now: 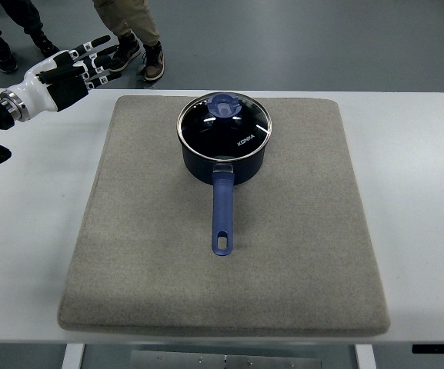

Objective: Open pot lid and place left with left hand
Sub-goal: 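Raise the left hand and move it toward the saucepan lid, then lower the left hand over the blue knob of the glass lid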

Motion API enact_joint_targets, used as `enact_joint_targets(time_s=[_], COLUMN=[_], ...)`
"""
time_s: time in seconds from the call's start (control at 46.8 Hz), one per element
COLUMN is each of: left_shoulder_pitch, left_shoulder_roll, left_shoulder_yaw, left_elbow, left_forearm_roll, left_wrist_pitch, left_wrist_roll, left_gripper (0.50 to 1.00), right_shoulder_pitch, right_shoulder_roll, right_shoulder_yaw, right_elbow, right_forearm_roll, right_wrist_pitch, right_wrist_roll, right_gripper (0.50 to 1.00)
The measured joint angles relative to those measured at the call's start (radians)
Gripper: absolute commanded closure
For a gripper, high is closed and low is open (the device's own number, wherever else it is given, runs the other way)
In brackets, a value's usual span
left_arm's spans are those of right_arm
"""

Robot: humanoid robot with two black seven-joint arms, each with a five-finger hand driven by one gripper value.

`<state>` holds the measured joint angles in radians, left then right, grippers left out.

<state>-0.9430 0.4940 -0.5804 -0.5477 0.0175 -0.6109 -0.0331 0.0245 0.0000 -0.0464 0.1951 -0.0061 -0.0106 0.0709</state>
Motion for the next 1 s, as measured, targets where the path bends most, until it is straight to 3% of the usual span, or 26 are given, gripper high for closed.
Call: enact_joint_targets(time_s=[0.32,1.004], left_shoulder_pitch=[-0.104,-0.257], left_shoulder_roll=[0.003,0.01], left_shoulder_yaw=[0.002,0.005], left_elbow=[0.001,-0.24], left_forearm_roll=[0.444,1.048], left_wrist_pitch=[0.0,0.0], left_wrist_roll=[-0.164,-0.169], left_gripper=[0.51,0.514], right_shoulder_pitch=[0.0,0.0], right_shoulder_roll=[0.0,0.0], right_shoulder_yaw=[0.0,0.0], right_elbow=[0.0,0.0], right_forearm_roll=[0.0,0.0], right_wrist_pitch=[0.0,0.0], right_wrist_roll=[0.0,0.0], right_gripper=[0.583,0.583])
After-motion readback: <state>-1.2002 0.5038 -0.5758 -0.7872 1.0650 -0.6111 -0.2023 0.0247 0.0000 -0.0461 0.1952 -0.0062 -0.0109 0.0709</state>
